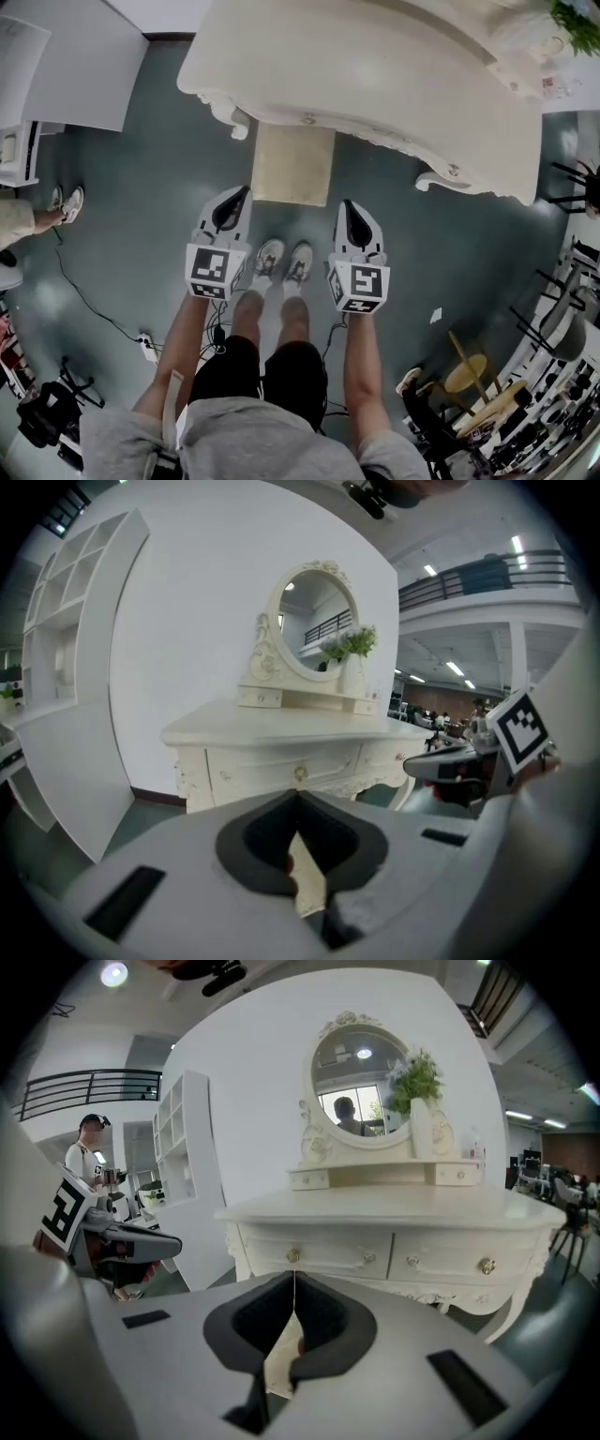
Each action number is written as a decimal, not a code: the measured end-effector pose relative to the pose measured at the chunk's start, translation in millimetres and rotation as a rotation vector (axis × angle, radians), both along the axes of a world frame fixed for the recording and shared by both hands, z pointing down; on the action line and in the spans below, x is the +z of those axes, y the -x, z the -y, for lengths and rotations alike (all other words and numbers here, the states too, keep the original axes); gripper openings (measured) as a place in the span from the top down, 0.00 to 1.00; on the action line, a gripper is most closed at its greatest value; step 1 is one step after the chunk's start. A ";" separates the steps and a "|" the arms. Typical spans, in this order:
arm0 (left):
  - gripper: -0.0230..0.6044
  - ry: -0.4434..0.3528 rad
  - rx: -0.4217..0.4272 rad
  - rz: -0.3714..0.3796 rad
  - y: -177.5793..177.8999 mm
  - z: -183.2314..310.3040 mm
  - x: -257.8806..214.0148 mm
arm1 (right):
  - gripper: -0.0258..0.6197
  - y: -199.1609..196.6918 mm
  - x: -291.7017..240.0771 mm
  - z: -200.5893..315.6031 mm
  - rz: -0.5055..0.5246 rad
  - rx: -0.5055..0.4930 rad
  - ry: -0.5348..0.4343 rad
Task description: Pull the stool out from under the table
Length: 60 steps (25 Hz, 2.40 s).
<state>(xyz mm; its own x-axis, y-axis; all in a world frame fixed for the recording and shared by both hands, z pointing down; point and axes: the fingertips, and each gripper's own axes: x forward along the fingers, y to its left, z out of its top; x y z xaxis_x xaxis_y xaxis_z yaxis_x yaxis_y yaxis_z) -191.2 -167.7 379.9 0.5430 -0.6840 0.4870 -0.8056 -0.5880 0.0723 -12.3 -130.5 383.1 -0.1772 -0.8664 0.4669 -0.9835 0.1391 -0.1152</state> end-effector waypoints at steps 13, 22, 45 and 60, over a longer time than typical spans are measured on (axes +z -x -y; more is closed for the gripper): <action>0.96 0.061 -0.069 0.013 4.7 33.0 153.2 | 0.94 -2.4 163.6 43.1 0.018 -0.061 0.098; 0.96 0.133 -0.068 -0.031 1.3 43.8 219.7 | 0.94 -6.7 230.9 54.4 0.057 -0.060 0.173; 0.48 0.427 -0.113 -0.238 9.2 69.4 349.8 | 0.39 -11.6 356.0 82.5 0.356 -0.034 0.355; 0.41 0.508 -0.179 -0.351 9.6 82.9 383.3 | 0.38 -4.7 376.0 96.3 0.456 -0.051 0.377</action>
